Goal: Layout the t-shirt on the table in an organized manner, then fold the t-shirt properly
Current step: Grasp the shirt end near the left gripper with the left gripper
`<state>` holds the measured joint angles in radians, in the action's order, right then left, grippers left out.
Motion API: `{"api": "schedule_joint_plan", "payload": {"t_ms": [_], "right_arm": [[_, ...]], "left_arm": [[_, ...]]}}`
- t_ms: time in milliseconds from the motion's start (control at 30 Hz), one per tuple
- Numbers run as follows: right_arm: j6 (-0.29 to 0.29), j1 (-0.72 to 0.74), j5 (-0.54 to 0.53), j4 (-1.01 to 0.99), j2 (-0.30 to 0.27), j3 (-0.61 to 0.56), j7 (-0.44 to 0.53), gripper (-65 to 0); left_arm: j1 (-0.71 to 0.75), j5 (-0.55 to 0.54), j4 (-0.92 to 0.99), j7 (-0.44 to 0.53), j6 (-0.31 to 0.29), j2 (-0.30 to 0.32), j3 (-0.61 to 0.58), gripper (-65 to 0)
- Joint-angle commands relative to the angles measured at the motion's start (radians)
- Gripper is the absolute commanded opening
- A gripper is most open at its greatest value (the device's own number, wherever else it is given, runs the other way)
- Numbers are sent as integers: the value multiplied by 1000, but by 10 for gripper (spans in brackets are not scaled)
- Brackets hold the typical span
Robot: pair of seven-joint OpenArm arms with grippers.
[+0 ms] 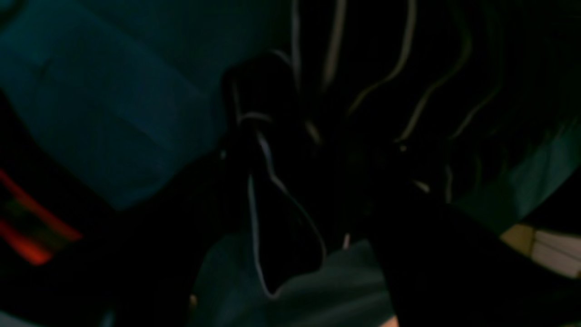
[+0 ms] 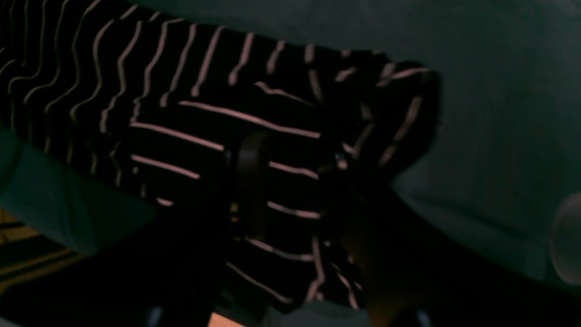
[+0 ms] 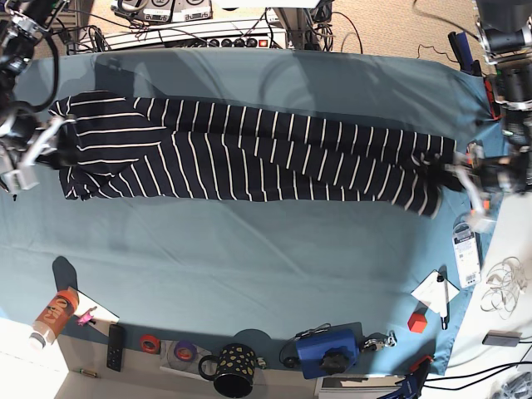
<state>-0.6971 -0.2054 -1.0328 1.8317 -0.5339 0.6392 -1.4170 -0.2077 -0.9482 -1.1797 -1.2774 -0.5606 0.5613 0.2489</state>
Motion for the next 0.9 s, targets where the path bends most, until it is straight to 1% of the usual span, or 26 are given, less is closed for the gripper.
{"api": "schedule_joint_plan", "payload": {"t_ms": [0, 67, 133, 200, 300, 467, 533, 600, 667, 700, 800, 867], "right_arm": [[-1, 9, -13, 11, -26, 0, 21, -461], [-1, 9, -13, 11, -26, -5, 21, -461], [-1, 8, -13, 12, -26, -4, 21, -461], [-1, 8, -13, 11, -26, -5, 21, -461], [-1, 8, -13, 12, -26, -5, 21, -461], [-1, 8, -13, 12, -26, -5, 21, -461], [-1, 9, -13, 12, -26, -5, 21, -461], [-1, 9, -13, 12, -26, -5, 21, -461], [-1, 9, -13, 12, -26, -5, 21, -461], [-1, 9, -13, 12, -26, -5, 21, -461], [-1, 9, -13, 12, -26, -5, 21, -461], [-1, 9, -13, 12, -26, -5, 21, -461]], "left_arm": [[-20, 48, -14, 22, 16, 20, -26, -360], [-20, 119, -14, 46, 53, 20, -75, -360], [-20, 133, -14, 42, 75, 18, -107, -360], [-19, 114, -14, 18, 75, 3, -115, -360], [-13, 68, -13, -13, 74, -38, -115, -360], [37, 58, -14, -33, 74, -105, -115, -360], [53, 36, -14, -35, 74, -116, -115, -360], [58, 29, -14, -35, 74, -117, -115, -375], [55, 33, -14, -35, 74, -109, -115, -427], [50, 41, -14, -35, 74, -106, -114, -471], [29, 89, -14, -42, 74, -91, -113, -650], [11, 103, -14, -42, 75, -77, -113, -650]]}}
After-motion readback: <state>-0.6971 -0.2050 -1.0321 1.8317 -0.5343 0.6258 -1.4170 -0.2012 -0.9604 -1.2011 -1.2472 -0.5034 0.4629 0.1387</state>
